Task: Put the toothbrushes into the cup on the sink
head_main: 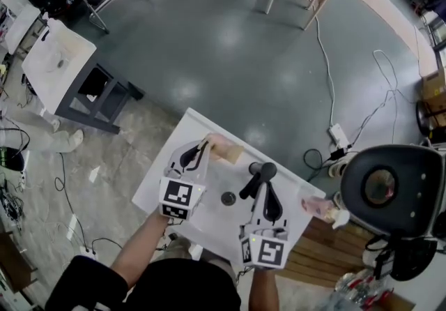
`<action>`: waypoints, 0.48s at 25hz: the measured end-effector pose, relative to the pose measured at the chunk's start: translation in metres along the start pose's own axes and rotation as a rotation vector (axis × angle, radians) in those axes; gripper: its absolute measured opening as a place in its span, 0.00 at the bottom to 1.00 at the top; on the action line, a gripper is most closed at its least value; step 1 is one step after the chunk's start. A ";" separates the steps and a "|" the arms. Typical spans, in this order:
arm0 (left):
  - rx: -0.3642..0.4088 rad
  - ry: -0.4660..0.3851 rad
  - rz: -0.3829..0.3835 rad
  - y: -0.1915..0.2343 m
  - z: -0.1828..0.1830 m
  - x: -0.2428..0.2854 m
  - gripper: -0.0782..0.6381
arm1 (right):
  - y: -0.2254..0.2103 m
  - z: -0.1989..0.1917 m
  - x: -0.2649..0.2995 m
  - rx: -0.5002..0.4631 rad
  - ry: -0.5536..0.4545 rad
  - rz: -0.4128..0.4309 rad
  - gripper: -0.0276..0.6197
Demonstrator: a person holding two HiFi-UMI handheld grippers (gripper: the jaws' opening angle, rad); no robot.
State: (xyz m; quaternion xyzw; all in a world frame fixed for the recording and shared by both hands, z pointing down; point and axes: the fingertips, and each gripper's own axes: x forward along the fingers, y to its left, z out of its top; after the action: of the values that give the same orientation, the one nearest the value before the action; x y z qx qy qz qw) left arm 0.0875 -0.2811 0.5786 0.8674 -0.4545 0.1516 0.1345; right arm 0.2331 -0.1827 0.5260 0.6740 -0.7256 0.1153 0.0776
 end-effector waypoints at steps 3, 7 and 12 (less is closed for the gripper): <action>0.001 0.003 -0.001 -0.001 -0.002 0.001 0.12 | -0.001 -0.001 0.001 0.002 0.005 -0.004 0.04; -0.001 -0.001 0.002 -0.002 -0.001 0.002 0.12 | -0.003 -0.001 0.001 -0.002 0.009 -0.005 0.04; -0.028 -0.021 -0.013 -0.004 0.003 -0.001 0.15 | -0.004 0.000 -0.002 0.004 0.005 -0.010 0.04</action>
State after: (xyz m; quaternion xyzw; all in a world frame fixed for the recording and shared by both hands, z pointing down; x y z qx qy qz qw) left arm 0.0906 -0.2795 0.5753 0.8699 -0.4524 0.1351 0.1426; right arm 0.2375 -0.1815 0.5258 0.6775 -0.7217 0.1180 0.0787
